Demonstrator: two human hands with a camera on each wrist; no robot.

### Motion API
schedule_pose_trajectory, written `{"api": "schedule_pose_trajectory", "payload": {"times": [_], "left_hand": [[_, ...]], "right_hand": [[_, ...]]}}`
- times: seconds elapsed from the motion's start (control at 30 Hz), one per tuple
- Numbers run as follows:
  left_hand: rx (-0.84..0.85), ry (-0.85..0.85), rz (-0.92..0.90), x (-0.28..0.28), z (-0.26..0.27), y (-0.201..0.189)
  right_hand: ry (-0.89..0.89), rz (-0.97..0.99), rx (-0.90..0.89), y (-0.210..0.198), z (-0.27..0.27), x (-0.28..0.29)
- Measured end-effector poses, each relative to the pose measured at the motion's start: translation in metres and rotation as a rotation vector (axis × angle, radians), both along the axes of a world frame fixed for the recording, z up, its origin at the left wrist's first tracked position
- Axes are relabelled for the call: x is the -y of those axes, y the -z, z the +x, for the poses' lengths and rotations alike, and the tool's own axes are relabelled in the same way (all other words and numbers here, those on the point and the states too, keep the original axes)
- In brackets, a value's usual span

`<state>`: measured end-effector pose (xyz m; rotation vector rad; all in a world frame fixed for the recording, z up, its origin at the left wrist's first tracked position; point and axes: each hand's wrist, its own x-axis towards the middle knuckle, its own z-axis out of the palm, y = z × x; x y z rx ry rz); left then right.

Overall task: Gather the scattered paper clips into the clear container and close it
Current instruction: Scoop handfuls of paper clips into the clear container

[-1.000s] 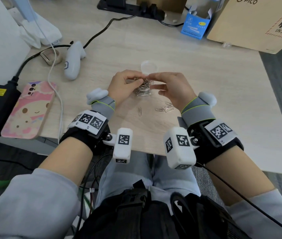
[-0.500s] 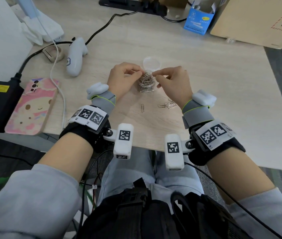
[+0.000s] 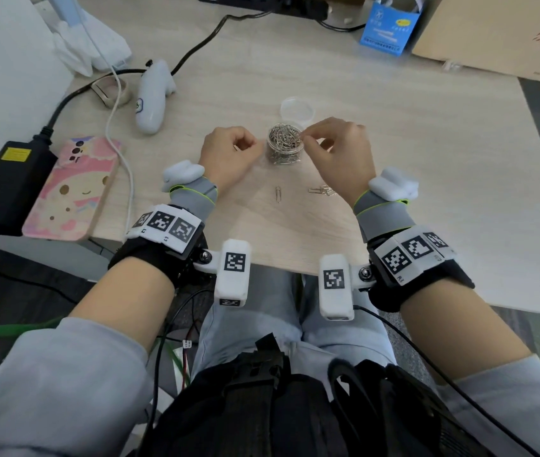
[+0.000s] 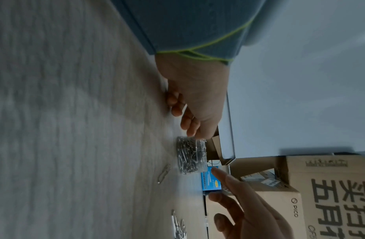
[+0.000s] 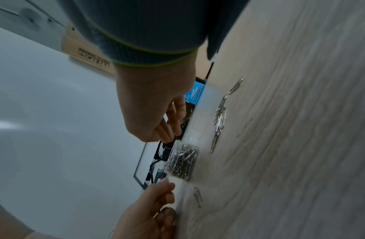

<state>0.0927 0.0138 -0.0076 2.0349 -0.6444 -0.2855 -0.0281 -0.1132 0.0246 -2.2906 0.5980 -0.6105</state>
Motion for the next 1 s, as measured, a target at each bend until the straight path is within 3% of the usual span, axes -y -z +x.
{"api": "schedule_pose_trajectory", "payload": {"times": [0.1,0.27,0.4,0.57,0.7,0.83,1.0], "left_hand": [[0.015,0.166,0.167,-0.004,-0.009,-0.006],[0.088,0.254,0.354,-0.003,-0.025,-0.015],[0.152,0.239,0.388,-0.001,-0.035,-0.016],[0.231,0.235,0.425,0.004,-0.044,-0.016],[0.195,0.299,0.263,0.004,-0.048,-0.016],[0.169,0.143,-0.047,0.011,-0.042,-0.028],[0.239,0.049,0.004,0.029,-0.026,-0.039]], "right_hand": [[0.086,0.014,0.025,0.003,-0.008,0.003],[0.267,0.013,-0.179,0.016,-0.031,0.020],[0.229,-0.015,-0.359,0.023,-0.049,0.025],[0.122,-0.017,-0.329,0.025,-0.057,0.019],[0.091,-0.003,-0.291,0.024,-0.052,0.014],[0.062,0.018,-0.310,0.021,-0.046,0.014],[0.036,0.002,-0.332,0.018,-0.039,0.013]]}}
